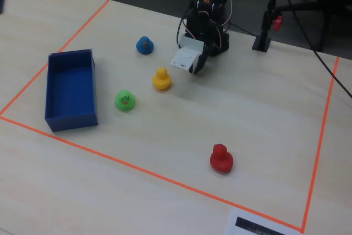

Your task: Grasp yellow duck and put it into box.

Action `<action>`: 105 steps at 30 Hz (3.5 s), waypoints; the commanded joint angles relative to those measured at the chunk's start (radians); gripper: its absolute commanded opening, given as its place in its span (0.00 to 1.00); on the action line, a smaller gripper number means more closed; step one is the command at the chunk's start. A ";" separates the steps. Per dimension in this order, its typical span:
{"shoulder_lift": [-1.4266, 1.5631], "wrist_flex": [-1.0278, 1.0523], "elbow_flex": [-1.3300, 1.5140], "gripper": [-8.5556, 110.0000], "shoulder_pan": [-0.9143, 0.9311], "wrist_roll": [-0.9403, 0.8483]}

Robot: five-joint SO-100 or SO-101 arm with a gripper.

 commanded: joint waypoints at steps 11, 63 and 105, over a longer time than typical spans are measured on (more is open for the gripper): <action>-0.002 0.005 0.005 0.08 0.002 0.008; -0.761 -0.798 -0.278 0.36 0.537 -0.083; -1.040 -0.854 -0.397 0.07 0.471 -0.067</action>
